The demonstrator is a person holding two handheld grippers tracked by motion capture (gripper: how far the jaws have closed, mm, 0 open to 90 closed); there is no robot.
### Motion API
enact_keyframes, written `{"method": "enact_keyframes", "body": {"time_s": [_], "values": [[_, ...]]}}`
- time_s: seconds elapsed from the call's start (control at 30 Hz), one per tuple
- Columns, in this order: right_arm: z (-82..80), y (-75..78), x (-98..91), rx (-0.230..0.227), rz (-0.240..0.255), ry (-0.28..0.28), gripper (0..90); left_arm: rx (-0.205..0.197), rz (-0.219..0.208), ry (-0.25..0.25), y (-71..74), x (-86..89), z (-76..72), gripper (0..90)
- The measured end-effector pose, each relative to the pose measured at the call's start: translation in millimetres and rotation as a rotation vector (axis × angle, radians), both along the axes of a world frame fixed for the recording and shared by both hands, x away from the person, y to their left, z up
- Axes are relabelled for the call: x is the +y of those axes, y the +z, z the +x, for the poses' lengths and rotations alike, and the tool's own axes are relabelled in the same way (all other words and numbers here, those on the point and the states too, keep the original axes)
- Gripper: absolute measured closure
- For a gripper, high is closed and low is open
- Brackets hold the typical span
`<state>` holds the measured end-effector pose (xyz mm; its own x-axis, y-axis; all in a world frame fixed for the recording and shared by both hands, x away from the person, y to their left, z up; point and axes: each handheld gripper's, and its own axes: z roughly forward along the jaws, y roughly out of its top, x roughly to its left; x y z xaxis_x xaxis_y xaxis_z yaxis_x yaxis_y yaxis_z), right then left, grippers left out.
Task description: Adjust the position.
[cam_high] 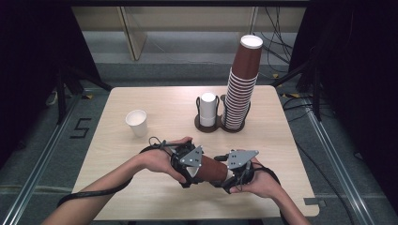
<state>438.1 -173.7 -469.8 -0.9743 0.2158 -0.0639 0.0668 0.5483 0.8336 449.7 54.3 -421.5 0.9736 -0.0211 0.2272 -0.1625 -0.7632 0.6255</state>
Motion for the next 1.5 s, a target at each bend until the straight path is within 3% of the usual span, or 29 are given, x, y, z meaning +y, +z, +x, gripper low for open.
{"method": "enact_keyframes", "body": {"time_s": [0.13, 0.23, 0.3, 0.33, 0.6, 0.67, 0.7, 1.07, 1.1, 1.2, 1.27, 1.3, 1.33, 1.47, 1.5], "values": [[0.3, -0.1, -1.8, -0.013, -0.010, 0.001, 15.3, -0.001, 0.009, -0.005, 0.9, -0.6, -0.5, 9.7], [-0.9, -0.1, -3.1, 0.010, -0.025, 0.001, 15.3, 0.000, 0.018, -0.001, 1.6, -0.5, -0.8, 9.8], [-0.3, -1.1, -4.3, -0.010, -0.032, 0.004, 15.3, 0.000, 0.022, 0.001, 2.3, -0.3, -0.8, 9.8], [-1.4, -1.7, -5.0, 0.013, -0.039, -0.001, 15.4, -0.002, 0.028, 0.002, 2.7, -0.1, -0.8, 9.8], [-1.9, -7.3, -14.8, 0.014, -0.088, -0.016, 15.4, -0.039, 0.139, 0.003, 7.8, -0.3, 0.5, 9.8], [-4.8, -7.6, -16.9, 0.055, -0.096, -0.047, 15.4, -0.041, 0.158, 0.007, 8.8, -0.9, 0.7, 9.7], [-2.4, -7.7, -17.2, 0.025, -0.098, -0.025, 15.4, -0.040, 0.167, 0.008, 9.2, -1.2, 0.8, 9.8], [-1.2, 5.6, -11.2, -0.022, -0.093, -0.049, 15.4, -0.060, 0.287, 0.022, 9.8, -5.9, 3.2, 9.8], [-1.2, 7.1, -9.0, -0.025, -0.098, -0.049, 15.4, -0.043, 0.263, 0.038, 8.2, -7.0, 1.5, 9.8], [0.1, 10.9, -2.3, -0.052, -0.099, -0.048, 15.4, -0.061, 0.298, 0.019, 11.1, -8.6, 2.9, 9.8], [0.4, 12.0, 3.3, -0.046, -0.097, -0.038, 15.4, -0.053, 0.281, 0.027, 10.5, -10.3, 1.5, 9.8], [0.1, 12.5, 5.1, -0.042, -0.100, -0.037, 15.4, -0.068, 0.316, 0.011, 12.8, -10.5, 2.6, 9.7], [1.4, 13.4, 7.3, -0.070, -0.103, -0.028, 15.4, -0.068, 0.320, 0.012, 13.3, -11.0, 2.6, 9.7], [0.7, 15.0, 17.2, -0.050, -0.102, -0.014, 15.4, -0.071, 0.322, 0.012, 14.2, -12.1, 3.5, 9.8], [1.6, 15.4, 18.8, -0.068, -0.100, -0.012, 15.5, -0.072, 0.325, 0.010, 14.4, -12.3, 3.5, 9.7]]}}
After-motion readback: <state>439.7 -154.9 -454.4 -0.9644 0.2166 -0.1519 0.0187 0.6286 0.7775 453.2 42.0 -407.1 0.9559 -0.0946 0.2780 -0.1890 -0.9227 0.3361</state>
